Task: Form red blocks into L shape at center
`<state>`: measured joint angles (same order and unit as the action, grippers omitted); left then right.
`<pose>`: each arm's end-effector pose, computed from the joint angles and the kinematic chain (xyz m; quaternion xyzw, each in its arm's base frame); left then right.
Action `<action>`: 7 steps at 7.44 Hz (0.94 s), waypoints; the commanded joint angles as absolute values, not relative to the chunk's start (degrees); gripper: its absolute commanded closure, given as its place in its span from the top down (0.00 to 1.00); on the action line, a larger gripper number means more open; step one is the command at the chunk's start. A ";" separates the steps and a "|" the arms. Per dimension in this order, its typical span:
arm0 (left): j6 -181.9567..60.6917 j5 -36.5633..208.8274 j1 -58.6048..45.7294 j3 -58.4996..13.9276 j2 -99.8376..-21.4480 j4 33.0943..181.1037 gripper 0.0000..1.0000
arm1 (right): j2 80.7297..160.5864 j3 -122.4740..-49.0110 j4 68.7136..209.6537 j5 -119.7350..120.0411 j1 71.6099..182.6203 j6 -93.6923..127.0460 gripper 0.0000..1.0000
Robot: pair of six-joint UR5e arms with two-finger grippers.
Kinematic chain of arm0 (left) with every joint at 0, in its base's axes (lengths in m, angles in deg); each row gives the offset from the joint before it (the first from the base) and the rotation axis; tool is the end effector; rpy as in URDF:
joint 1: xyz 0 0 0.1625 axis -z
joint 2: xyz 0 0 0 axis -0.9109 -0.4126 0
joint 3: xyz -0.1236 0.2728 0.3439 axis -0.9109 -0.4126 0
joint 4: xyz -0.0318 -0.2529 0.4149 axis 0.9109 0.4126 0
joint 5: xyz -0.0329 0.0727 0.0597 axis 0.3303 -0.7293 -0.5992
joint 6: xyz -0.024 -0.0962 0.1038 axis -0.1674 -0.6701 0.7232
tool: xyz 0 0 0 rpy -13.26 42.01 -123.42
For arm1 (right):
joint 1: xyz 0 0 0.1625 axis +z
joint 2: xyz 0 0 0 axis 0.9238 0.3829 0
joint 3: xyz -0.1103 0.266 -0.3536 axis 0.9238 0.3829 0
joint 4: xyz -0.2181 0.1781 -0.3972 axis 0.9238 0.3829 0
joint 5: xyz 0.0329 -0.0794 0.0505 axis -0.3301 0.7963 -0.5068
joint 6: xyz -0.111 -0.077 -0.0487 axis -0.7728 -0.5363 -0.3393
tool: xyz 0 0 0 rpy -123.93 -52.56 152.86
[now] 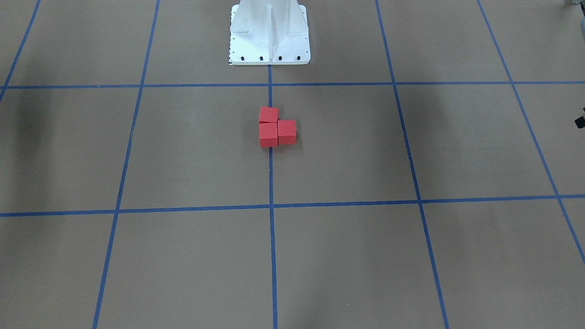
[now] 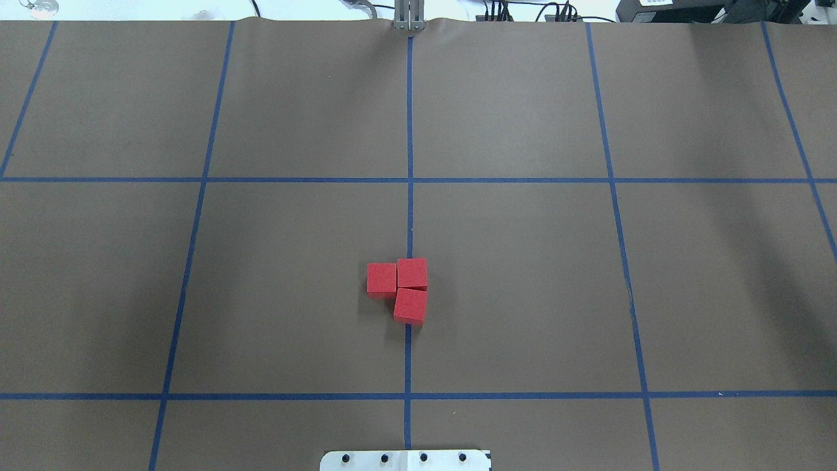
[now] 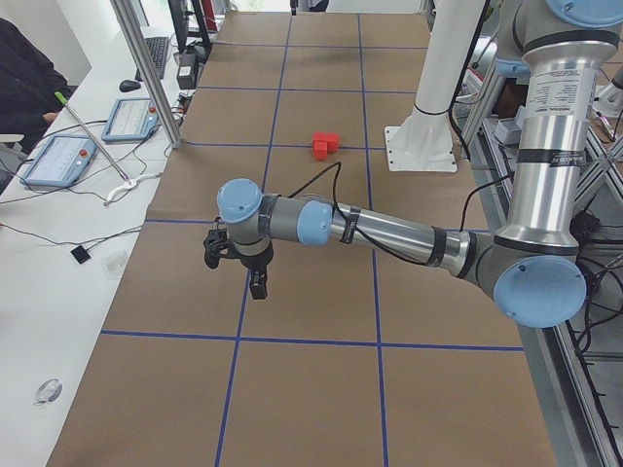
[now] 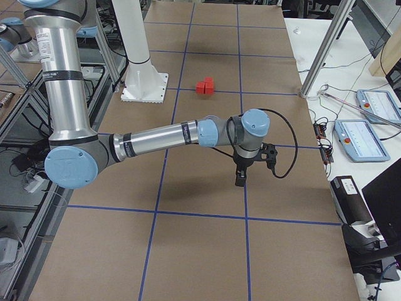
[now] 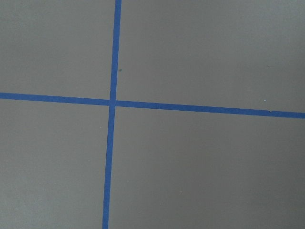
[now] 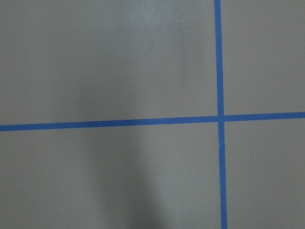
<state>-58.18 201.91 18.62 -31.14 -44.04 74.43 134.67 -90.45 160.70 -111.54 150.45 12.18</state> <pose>0.0314 -0.5901 0.5996 -0.0121 0.4037 -0.0296 0.9143 -0.0430 -0.6122 0.5962 -0.0189 -0.3821 0.0217 0.9237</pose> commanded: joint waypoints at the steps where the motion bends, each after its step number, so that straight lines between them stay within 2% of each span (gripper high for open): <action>1: -58.65 201.88 18.83 -31.34 -44.04 74.49 1.00 | 134.70 -90.48 160.70 -111.65 150.28 12.13 0.99; 7: -58.56 201.88 18.83 -28.88 -42.02 74.58 1.00 | 134.61 -90.74 160.70 -111.82 150.36 12.04 0.99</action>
<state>-58.55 201.94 18.83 -29.26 -42.10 74.57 134.48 -90.43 160.70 -111.82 150.36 12.03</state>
